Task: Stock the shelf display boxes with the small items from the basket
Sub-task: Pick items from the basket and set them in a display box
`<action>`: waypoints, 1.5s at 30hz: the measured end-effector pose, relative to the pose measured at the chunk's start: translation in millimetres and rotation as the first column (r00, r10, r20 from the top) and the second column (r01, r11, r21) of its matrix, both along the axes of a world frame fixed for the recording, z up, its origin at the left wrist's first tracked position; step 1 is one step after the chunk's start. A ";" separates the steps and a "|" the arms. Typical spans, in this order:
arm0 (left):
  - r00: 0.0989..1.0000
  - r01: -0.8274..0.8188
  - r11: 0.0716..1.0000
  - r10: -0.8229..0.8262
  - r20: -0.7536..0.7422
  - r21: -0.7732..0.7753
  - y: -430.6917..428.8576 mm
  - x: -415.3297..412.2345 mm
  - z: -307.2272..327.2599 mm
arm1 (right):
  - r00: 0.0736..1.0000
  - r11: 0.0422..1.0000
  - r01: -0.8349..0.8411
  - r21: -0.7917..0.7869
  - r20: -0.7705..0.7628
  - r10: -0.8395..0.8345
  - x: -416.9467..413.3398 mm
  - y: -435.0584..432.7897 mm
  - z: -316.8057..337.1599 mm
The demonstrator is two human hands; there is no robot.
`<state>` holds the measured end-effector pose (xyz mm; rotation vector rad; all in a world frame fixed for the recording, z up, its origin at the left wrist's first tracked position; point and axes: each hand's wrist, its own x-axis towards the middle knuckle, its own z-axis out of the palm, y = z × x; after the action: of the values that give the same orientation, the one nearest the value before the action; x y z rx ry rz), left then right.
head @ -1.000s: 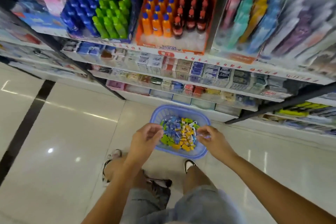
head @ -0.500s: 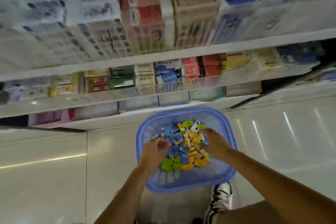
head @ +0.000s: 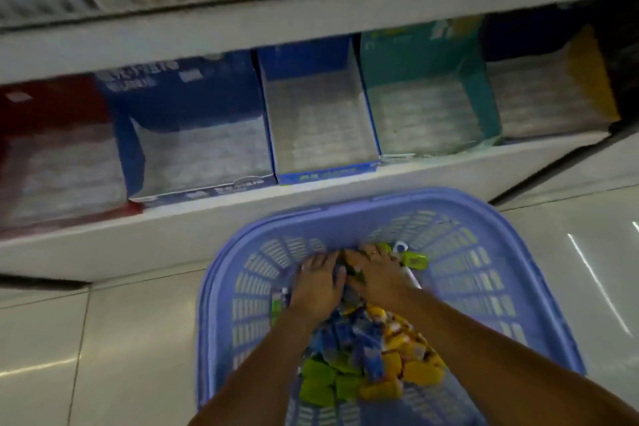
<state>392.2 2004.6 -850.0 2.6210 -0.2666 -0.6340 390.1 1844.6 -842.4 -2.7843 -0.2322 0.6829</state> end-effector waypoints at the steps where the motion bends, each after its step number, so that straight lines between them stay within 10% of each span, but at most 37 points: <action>1: 0.999 -0.014 1.000 0.013 0.031 0.027 -1.3 -2.1 -3.4 | 0.999 0.999 -0.021 -0.027 0.038 0.022 0.2 0.8 -1.8; 10: 0.963 -0.146 0.987 0.156 -0.218 0.061 -1.8 -43.1 24.9 | 0.955 0.986 -0.156 0.055 -0.246 0.165 -7.6 14.1 21.1; 21: 0.782 0.252 0.960 -0.129 -0.609 0.120 15.9 -103.7 71.9 | 0.869 0.983 -0.144 0.117 -0.460 0.182 -98.1 14.1 76.0; 28: 0.620 0.389 0.911 -0.147 -0.771 0.139 14.3 -109.3 83.3 | 0.700 0.922 -0.363 -0.133 -0.693 0.175 -116.0 -0.5 95.2; 33: 0.940 0.095 0.969 -0.012 -0.341 0.227 15.6 -69.4 61.6 | 0.627 0.851 -0.449 -0.271 -0.774 0.084 -82.7 4.7 96.1; 37: 0.973 0.138 0.958 -0.085 -0.213 0.251 17.7 -45.3 30.0 | 0.950 0.968 -0.165 -0.188 -0.294 0.104 -46.7 17.9 65.6; 45: 0.999 0.030 0.918 -0.012 -0.049 0.395 6.1 -45.4 -17.6 | 0.949 0.943 -0.308 -0.125 -0.117 0.294 -34.8 43.0 -1.6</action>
<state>346.8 2010.8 -867.6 2.9866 -0.1651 -0.8297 355.3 1887.6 -844.0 -2.8683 -0.6242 0.9373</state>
